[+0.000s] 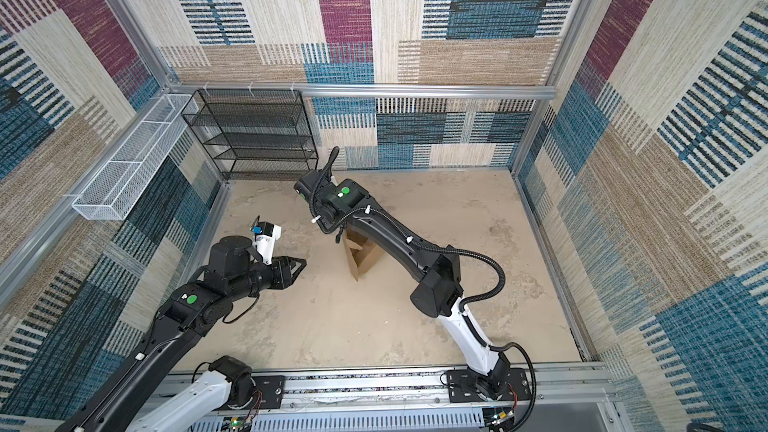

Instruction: Fold the paper box

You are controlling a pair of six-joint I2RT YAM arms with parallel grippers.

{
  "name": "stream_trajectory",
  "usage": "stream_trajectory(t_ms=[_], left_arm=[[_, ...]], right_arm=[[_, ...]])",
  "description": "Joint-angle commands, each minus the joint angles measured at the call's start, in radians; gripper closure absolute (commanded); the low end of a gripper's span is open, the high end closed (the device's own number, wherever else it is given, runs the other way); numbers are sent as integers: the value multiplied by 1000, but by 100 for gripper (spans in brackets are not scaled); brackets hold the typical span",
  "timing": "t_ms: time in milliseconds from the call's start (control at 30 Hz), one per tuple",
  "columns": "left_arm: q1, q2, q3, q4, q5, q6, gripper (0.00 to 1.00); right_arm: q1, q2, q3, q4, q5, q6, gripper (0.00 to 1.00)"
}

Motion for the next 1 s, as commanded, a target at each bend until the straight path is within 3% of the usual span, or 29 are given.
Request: stream_trajectory(t_ms=[0,567,733,967], left_arm=[[-40,-3,-3,92,-107,-50,58],[-407,193,68,308,-454,18,51],[-475,245,67,364,-522,-11,50],[-504,339,92,421,-525,-25,50]], right_arm=[[-1,-31,-24,51,-3,24,99],[-18,-162,-104,138,54,98,99],[-22,-162,-107,158,63,110,99],[-27,-151,-103,167,48,106,99]])
